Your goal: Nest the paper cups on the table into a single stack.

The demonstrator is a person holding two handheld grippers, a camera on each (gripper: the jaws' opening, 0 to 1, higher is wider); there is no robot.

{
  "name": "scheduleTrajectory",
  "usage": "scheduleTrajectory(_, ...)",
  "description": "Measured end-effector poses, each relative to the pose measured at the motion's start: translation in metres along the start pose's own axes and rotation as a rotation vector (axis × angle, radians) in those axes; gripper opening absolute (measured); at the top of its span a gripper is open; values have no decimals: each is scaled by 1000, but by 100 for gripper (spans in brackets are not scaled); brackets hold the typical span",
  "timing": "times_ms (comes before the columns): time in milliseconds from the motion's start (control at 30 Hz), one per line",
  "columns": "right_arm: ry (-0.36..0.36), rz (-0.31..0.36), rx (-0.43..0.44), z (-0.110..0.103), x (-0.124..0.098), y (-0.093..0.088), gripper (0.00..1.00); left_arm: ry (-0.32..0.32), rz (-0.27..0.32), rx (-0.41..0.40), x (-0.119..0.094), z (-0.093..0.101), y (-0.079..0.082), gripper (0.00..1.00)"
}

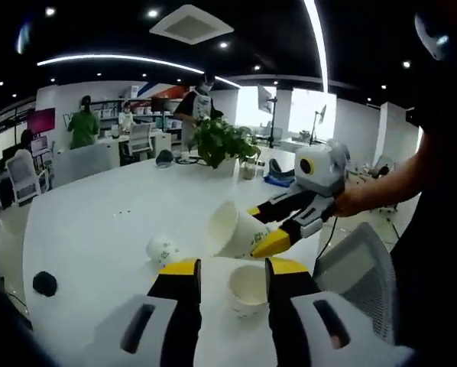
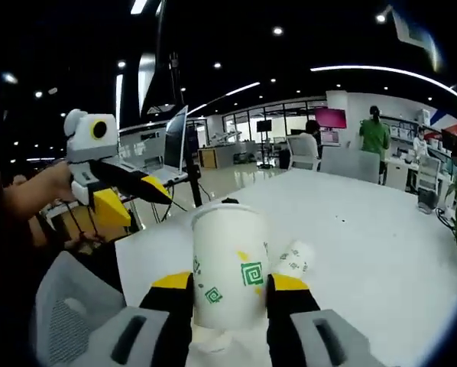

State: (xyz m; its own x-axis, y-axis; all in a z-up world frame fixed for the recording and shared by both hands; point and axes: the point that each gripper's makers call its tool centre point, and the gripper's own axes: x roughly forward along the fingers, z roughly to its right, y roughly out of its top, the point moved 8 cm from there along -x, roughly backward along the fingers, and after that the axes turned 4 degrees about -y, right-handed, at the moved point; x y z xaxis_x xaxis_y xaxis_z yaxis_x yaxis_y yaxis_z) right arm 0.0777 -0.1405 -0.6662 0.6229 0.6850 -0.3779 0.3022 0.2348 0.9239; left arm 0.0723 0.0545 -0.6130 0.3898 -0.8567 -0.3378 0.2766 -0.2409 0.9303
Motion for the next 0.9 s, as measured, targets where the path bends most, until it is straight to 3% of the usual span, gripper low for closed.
scheduleTrajectory(100, 1, 11, -37, -5, -2, 2, 36, -38, -8, 1, -1, 2, 4, 28)
scheduleTrajectory(233, 18, 23, -85, -13, -4, 3, 36, -60, -61, 53, 1, 5, 5, 26)
scheduleTrajectory(333, 35, 23, -159, -20, -4, 2, 36, -100, -77, 69, 3, 8, 6, 25)
scheduleTrajectory(700, 96, 49, -253, -35, -5, 3, 36, -223, -149, 120, 11, 18, 1, 18)
scheduleTrajectory(900, 123, 53, -308, -43, -5, 1, 36, -297, -194, 152, 15, 22, -3, 10)
